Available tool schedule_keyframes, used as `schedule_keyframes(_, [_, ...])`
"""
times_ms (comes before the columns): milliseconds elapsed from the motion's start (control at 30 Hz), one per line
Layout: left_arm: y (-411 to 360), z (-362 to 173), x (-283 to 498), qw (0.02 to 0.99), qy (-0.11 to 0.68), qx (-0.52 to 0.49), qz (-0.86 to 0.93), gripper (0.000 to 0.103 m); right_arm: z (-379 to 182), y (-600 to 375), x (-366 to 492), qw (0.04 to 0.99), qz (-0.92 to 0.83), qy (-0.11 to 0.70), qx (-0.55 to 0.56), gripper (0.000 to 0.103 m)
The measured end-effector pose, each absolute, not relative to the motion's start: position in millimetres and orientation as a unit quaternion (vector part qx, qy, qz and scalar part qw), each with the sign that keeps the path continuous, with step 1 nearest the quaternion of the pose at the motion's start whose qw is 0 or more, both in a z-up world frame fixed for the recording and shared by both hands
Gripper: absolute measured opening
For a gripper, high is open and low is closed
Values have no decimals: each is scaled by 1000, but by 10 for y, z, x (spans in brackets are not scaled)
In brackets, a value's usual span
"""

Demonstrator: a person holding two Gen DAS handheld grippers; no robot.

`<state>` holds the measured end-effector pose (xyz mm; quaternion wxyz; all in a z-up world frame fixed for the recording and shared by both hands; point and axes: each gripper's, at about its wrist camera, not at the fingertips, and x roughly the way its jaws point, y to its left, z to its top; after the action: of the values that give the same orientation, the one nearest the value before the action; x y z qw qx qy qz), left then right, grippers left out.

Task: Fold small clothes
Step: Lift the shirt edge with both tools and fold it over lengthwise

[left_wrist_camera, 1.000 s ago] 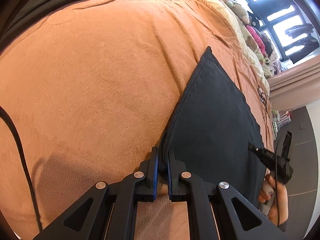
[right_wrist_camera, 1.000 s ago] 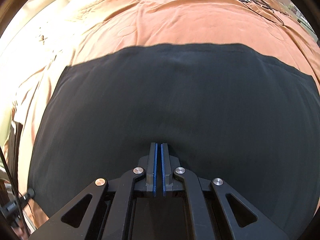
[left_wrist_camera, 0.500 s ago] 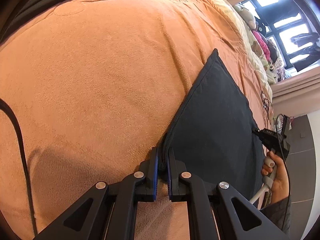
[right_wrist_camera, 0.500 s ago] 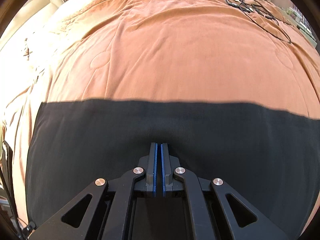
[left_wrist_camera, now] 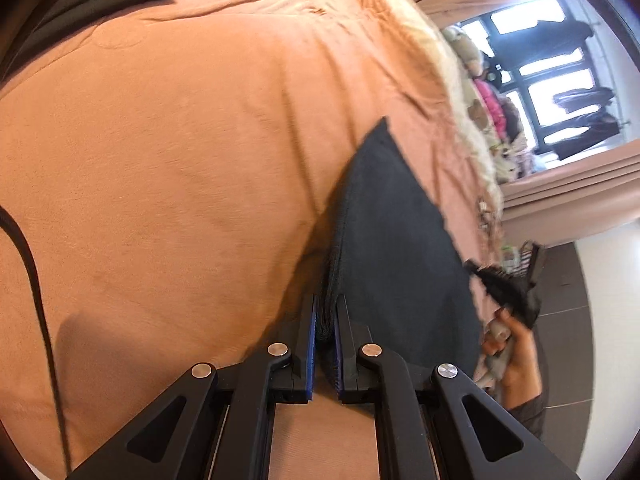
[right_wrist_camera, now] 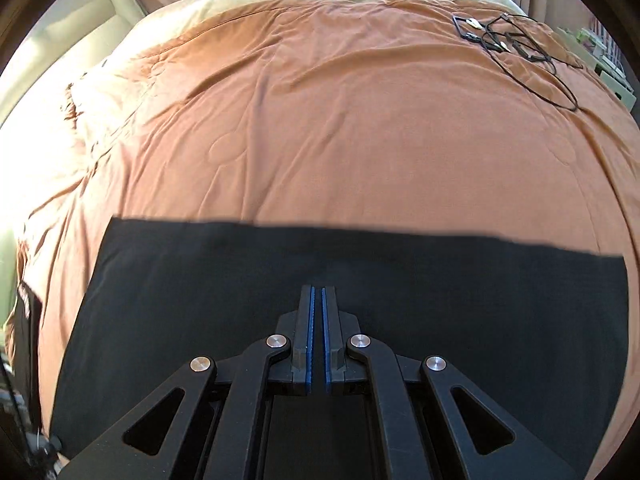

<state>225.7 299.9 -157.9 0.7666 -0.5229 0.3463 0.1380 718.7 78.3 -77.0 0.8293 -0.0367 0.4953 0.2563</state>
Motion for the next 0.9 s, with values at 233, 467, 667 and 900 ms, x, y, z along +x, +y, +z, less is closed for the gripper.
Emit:
schedule_keyframes(233, [2866,-1258,2312,781,318,-529,96,7,-739,580,6557,803,295,517,-34,0])
schedule_keyframes(467, [2681,-844,2546,801,309,-509,57,7,-793,361,6043,781,310,542,-11,0])
schedule_keyframes(667, [2540,-518,2778,819,295,-492,23,6,-881,86,5637,776,315,545,19,0])
schedule_keyframes(900, [2323,-223,3072,832,285,-475,-12,6,-1115,-97,5378,759,322,565,46,0])
